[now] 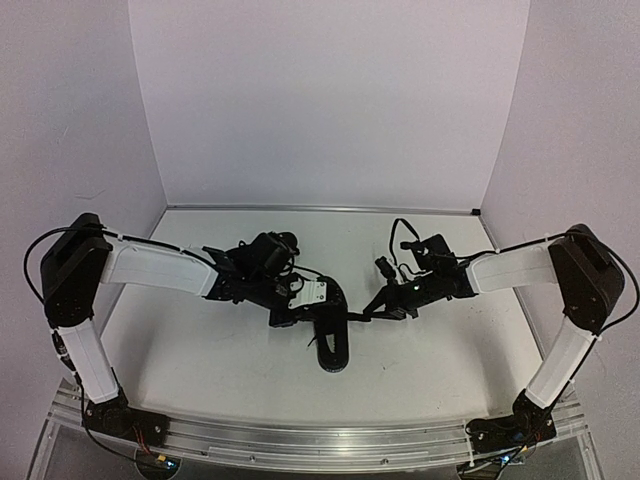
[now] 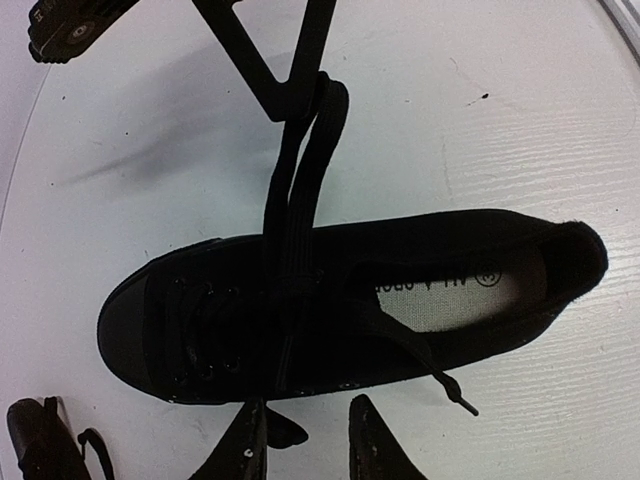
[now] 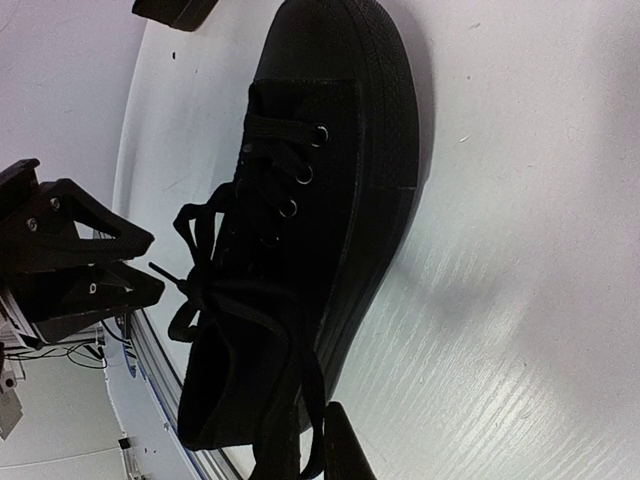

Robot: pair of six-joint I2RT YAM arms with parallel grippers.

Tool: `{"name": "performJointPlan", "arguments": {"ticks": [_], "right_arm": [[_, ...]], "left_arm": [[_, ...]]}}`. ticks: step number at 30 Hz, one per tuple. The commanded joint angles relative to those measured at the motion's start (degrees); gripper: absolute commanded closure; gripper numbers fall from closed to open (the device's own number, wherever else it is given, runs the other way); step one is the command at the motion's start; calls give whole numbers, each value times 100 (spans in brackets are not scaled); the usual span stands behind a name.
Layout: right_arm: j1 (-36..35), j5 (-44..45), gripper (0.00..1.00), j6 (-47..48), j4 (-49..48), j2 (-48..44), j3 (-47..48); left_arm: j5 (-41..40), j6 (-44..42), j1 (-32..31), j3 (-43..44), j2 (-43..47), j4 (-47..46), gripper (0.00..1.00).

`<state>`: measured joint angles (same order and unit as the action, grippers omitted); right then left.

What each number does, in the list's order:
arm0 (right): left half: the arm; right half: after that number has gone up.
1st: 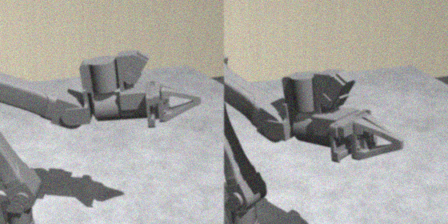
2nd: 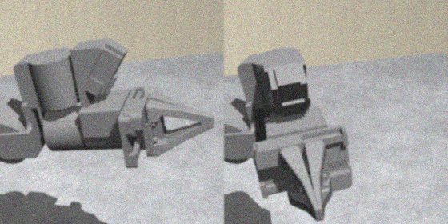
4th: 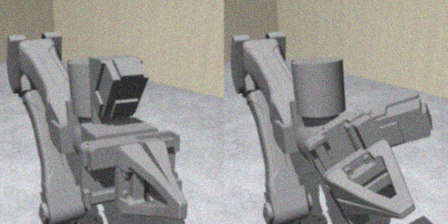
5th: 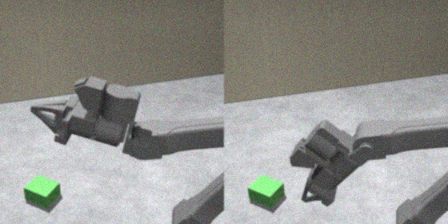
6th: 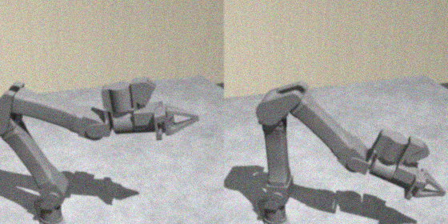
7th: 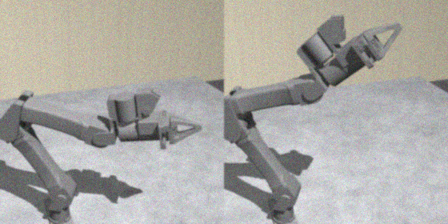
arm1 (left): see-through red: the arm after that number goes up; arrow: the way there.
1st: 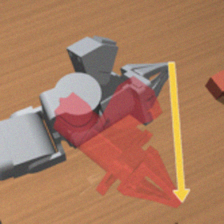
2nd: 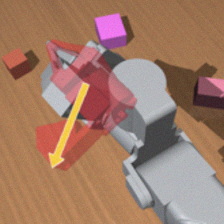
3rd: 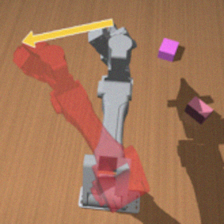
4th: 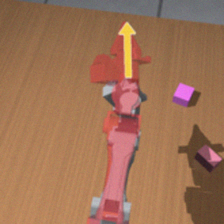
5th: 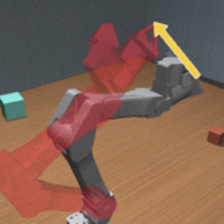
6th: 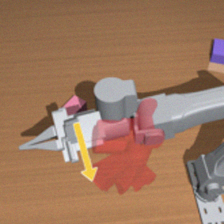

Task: Tie the shoes

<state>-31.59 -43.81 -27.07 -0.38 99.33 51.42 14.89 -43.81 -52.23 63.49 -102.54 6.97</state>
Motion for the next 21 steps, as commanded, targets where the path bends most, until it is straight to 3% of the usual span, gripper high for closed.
{"name": "performJointPlan", "arguments": {"ticks": [1, 21], "right_arm": [[-31, -50, 91, 65, -76, 16, -28], [-33, -23, 88, 80, -76, 34, -53]], "left_arm": [[0, -110, -26, 379, -181, 68, 73], [189, 3, -38, 621, -350, 20, 85]]}}
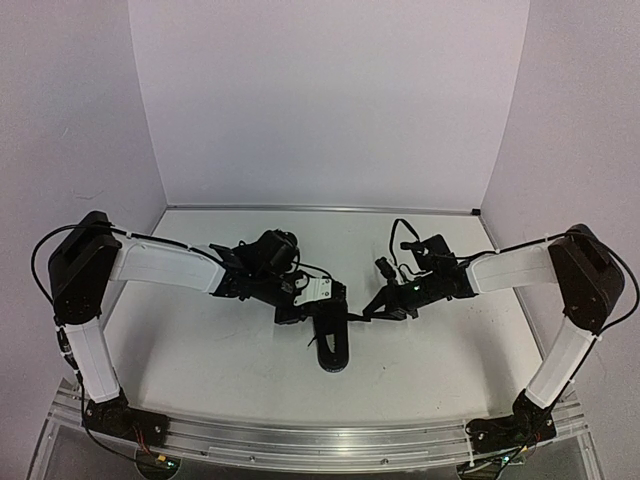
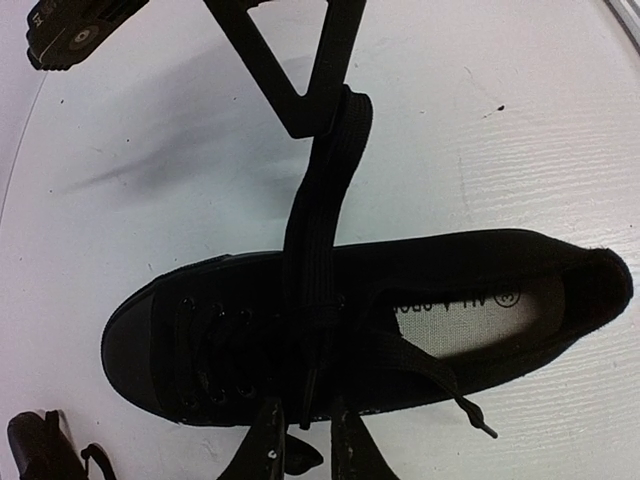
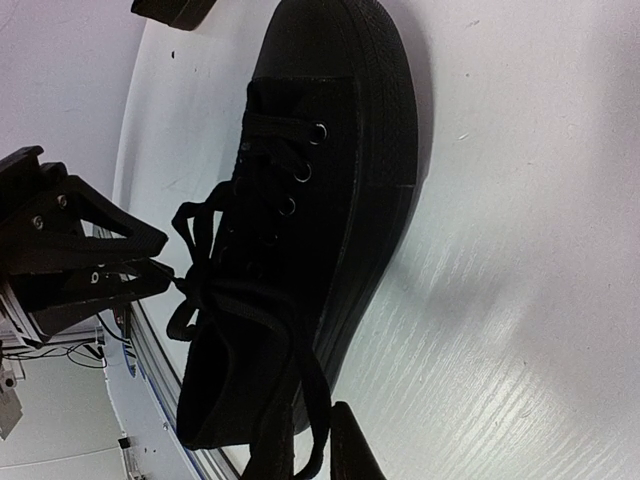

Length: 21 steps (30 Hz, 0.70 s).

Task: Tie the shoes

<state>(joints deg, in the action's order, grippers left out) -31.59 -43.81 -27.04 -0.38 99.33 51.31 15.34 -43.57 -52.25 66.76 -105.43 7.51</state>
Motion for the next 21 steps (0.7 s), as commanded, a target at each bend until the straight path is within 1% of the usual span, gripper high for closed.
{"name": "performJointPlan", "arguments": {"ticks": [1, 4, 7, 9, 17, 21], "right_arm": [[-31, -29, 87, 81, -76, 34, -42], [-31, -22, 87, 81, -76, 27, -51], [-35, -22, 85, 78, -76, 17, -51], [-32, -34, 84, 74, -76, 8, -51], [-31, -46, 70, 78, -60, 10, -37], [-33, -68, 66, 81, -58, 52, 9]], "left_arm": [[146, -22, -35, 307, -73, -23, 87], [173, -20, -37, 320, -83, -23, 91], [185, -13, -39, 307, -56, -26, 100], [163, 7, -39, 262, 9, -42, 100], [-125, 138, -33, -118, 481, -60, 100], [-211, 205, -32, -282, 654, -76, 96]]}}
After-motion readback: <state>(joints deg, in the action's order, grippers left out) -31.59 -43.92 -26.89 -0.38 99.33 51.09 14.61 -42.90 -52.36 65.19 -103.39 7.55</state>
